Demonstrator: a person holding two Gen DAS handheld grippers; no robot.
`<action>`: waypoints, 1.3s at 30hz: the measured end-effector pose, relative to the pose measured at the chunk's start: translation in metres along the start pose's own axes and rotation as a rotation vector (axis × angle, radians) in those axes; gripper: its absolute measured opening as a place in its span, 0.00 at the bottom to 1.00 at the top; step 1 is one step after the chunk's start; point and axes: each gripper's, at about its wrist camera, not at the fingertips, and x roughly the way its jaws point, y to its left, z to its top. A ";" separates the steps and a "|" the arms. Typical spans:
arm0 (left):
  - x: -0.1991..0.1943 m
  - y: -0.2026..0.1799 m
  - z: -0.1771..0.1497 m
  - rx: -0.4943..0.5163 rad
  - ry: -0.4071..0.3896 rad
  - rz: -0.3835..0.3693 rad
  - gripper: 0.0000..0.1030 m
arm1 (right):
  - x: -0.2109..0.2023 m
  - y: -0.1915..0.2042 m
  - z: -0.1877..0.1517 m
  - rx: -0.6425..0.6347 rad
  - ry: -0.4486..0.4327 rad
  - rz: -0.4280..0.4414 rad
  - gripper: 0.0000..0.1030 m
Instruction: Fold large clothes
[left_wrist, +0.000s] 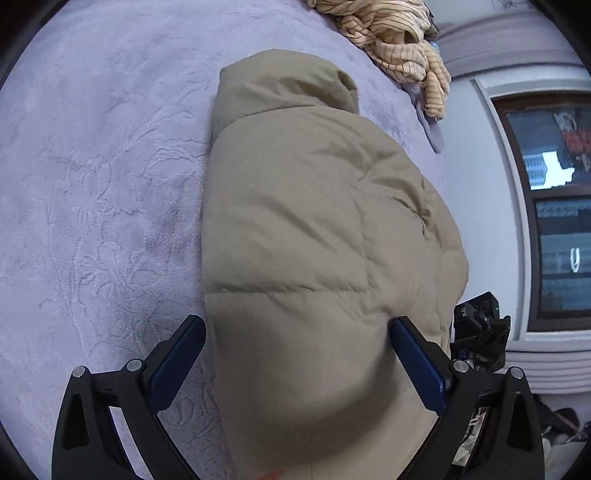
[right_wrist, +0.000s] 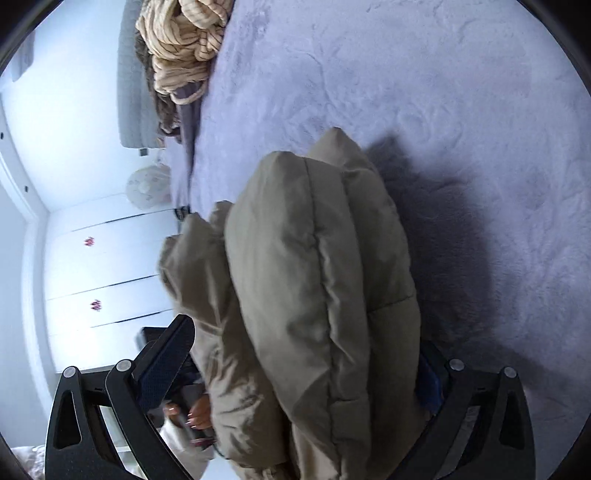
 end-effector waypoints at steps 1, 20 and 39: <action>0.003 0.006 0.004 -0.015 0.012 -0.028 0.98 | 0.000 0.003 0.002 -0.010 0.010 0.023 1.00; 0.073 -0.023 0.011 0.037 0.105 -0.020 1.00 | 0.080 0.029 0.017 -0.204 0.259 -0.287 1.00; 0.036 -0.102 -0.014 0.282 -0.048 0.201 0.80 | 0.066 0.045 -0.008 -0.171 0.200 -0.150 0.45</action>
